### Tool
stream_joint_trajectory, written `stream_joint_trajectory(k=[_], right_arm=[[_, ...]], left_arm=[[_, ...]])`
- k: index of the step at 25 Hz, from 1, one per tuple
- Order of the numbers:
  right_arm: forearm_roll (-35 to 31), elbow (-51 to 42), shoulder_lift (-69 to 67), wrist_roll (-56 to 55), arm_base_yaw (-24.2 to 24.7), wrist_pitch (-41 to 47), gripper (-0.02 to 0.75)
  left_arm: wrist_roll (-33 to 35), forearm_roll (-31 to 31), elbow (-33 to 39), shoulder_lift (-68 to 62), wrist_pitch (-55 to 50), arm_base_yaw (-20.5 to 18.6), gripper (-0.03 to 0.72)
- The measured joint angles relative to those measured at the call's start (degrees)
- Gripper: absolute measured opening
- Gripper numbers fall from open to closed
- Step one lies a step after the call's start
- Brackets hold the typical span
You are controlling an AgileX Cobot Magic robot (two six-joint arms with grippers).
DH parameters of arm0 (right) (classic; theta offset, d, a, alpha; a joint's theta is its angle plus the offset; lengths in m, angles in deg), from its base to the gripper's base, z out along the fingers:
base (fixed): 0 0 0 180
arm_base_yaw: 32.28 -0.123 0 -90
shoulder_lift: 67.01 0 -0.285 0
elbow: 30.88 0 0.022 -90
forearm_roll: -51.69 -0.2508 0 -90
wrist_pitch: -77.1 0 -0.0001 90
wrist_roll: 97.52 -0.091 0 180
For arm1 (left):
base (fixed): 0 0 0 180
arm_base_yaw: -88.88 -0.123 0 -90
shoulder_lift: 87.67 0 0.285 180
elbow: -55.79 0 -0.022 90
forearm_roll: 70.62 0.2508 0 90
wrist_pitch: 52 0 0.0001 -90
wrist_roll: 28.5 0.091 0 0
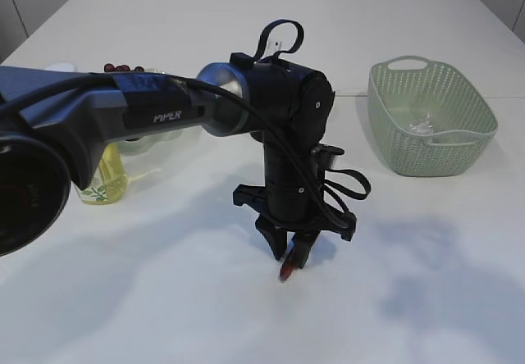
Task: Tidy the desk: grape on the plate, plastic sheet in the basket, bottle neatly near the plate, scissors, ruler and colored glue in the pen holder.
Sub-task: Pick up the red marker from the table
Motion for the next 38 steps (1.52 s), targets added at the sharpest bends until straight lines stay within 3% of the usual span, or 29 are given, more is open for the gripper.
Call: stream_joint_trajectory(k=[8,14,16,23,33,38], right_arm=[[0.0,0.0,0.0,0.0,0.0,0.0,0.491],[0.0,0.0,0.0,0.0,0.0,0.2,0.491],[0.0,0.0,0.0,0.0,0.0,0.2,0.491],[-0.8,0.0,0.0,0.0,0.0,0.2,0.491],[-10.1,0.0,0.0,0.0,0.0,-3.3,0.491],[-11.9,0.1,0.0,0.0,0.0,-5.9,0.491]], left_arm=[[0.0,0.1,0.0,-0.5,0.1,0.0,0.228],[0.0,1.3,0.0,-0.5,0.1,0.0,0.065],[0.0,1.4,0.0,-0.5,0.1,0.0,0.044],[1.0,1.0,0.0,0.3,0.1,0.0,0.038],[2.6,1.4,0.4,9.3,0.0,0.0,0.038],[2.9,3.8,7.2,15.1,0.0,-1.2,0.037]])
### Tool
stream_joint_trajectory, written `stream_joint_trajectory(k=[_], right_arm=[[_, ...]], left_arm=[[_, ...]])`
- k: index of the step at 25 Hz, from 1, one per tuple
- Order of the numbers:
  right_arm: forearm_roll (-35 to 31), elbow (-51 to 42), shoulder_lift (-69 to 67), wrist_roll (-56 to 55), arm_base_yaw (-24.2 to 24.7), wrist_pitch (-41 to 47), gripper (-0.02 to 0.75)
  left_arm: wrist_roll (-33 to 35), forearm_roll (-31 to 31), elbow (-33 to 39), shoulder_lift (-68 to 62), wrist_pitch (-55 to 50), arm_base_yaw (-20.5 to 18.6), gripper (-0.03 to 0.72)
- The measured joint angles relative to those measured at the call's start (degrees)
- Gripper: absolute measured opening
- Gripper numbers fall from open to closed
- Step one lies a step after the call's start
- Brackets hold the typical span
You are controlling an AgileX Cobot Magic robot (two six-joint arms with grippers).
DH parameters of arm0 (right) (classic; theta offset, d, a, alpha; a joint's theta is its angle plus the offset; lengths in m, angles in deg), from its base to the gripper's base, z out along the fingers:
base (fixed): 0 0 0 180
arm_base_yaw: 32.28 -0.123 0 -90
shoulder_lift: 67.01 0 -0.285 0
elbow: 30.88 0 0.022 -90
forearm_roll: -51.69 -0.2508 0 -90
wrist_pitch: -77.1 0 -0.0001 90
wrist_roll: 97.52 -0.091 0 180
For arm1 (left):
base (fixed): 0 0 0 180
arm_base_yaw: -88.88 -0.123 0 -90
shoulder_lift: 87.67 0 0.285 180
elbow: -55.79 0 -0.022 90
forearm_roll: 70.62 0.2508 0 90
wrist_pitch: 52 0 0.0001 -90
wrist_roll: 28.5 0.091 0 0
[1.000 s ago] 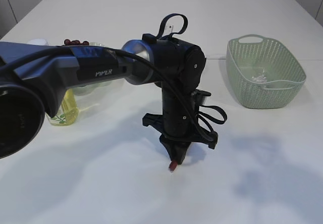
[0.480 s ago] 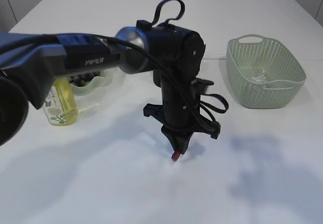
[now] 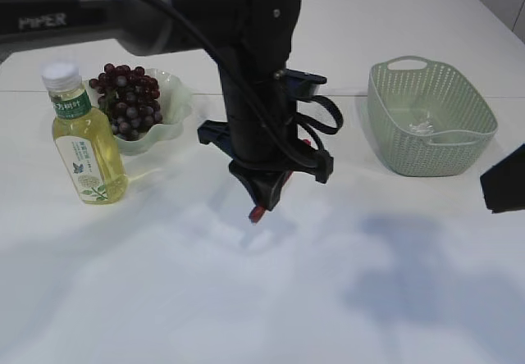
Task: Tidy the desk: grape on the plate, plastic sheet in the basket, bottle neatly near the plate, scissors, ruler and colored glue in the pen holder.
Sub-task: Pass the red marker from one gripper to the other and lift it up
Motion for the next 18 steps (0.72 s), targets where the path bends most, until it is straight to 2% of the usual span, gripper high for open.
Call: stream_joint_trajectory(k=[3,12,18], right_arm=[[-0.4,0.7,0.0,0.0,0.0,-2.2,0.491],[-3.7,0.8,0.0,3.2,0.0,-11.4,0.491],[-4.2,0.8,0.0,3.6,0.0,-14.3,0.491]], left_arm=[[0.3,1.7,4.1,3.7,-0.2,-0.7,0.036],[2.8,4.4,9.2,12.8,0.5,-0.9,0.036],[3.0,5.4,22.5,23.9,16.7,-0.9,0.036]])
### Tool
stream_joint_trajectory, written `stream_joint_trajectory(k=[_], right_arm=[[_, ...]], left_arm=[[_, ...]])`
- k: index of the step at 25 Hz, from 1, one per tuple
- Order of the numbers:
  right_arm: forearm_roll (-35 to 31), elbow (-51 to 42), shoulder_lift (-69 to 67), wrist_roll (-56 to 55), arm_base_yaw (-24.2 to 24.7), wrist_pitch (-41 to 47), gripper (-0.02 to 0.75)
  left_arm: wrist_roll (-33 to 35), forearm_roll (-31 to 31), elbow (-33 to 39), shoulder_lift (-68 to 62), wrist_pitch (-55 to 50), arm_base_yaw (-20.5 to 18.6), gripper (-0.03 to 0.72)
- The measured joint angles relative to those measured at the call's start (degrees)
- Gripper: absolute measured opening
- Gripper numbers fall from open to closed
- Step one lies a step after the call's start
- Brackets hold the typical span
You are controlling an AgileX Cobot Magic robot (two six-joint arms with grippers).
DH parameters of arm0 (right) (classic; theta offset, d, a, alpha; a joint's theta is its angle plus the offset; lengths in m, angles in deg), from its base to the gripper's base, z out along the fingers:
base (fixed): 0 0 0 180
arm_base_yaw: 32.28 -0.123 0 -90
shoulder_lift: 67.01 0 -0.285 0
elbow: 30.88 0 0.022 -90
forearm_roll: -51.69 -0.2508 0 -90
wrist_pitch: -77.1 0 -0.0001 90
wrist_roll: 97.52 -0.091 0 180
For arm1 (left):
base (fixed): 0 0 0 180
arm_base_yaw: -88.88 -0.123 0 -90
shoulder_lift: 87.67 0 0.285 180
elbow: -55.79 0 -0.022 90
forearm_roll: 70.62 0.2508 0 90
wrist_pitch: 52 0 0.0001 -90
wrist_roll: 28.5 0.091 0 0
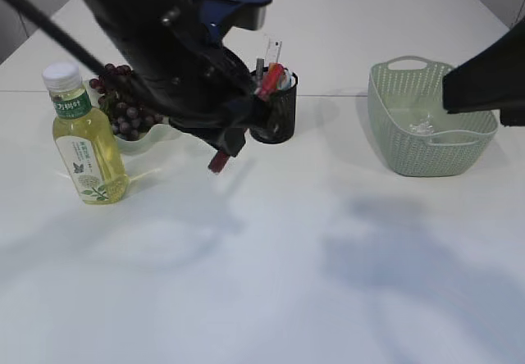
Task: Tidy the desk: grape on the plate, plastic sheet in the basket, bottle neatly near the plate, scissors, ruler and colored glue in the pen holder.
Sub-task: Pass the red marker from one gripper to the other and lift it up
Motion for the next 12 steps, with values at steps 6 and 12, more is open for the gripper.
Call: stream_joint_trajectory(k=[6,12], right_arm=[[-0.9,0.0,-0.1,0.9,0.0,-6.1,0.491],[-6.8,0.0,-4.6,6.7,0.0,-9.9,0.486]], left_arm=[[0.0,0.5,17.1,11.5,22.4,0.0,0.036],[0.0,-3.0,27.9,18.5,40.4,0.0,0.036]])
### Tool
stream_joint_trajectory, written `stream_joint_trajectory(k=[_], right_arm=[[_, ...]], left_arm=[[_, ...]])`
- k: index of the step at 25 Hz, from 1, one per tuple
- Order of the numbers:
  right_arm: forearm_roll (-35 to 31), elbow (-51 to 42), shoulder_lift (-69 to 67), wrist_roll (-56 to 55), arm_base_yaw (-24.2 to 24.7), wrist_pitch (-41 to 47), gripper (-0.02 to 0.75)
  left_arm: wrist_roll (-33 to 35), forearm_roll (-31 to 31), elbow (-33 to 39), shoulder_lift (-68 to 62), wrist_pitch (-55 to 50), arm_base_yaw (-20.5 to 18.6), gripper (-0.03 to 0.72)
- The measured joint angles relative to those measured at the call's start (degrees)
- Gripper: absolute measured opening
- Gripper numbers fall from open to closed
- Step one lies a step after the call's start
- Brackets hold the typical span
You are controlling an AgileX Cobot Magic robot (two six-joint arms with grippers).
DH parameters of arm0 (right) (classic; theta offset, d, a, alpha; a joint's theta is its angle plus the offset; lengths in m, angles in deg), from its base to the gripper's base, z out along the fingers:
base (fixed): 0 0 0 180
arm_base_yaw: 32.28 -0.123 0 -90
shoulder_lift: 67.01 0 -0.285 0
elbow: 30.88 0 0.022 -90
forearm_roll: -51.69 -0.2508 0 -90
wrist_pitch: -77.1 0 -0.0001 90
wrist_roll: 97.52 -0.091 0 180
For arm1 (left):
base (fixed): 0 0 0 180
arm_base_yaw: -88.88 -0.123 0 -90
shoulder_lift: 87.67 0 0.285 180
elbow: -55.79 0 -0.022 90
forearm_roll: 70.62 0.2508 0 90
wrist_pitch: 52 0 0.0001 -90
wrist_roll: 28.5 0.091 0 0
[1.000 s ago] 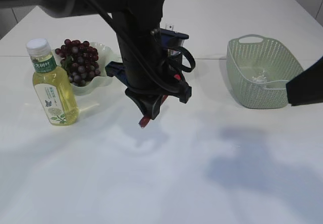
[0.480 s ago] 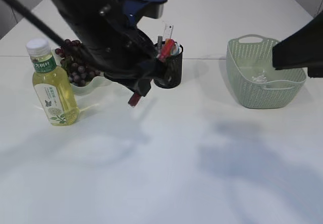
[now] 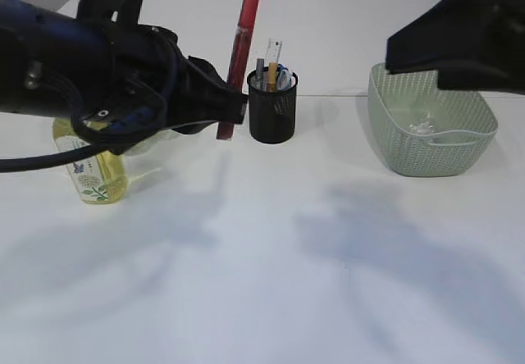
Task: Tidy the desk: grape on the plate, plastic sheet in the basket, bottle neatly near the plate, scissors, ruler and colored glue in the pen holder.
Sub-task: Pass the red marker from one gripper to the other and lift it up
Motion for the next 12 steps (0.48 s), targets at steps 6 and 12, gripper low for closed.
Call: stream_joint_trajectory(k=[6,12], right_arm=[[-14.0,0.0,-5.9,14.9,0.0,-1.9,0.375],[-21.0,1.0,-10.2,26.6,0.0,-4.7,0.316]], left_arm=[[0.0,-4.0,1.8,1.9,3.8,0.1,0.036],[0.0,-11.9,1.8,1.9,1.7,0.1,0.036]])
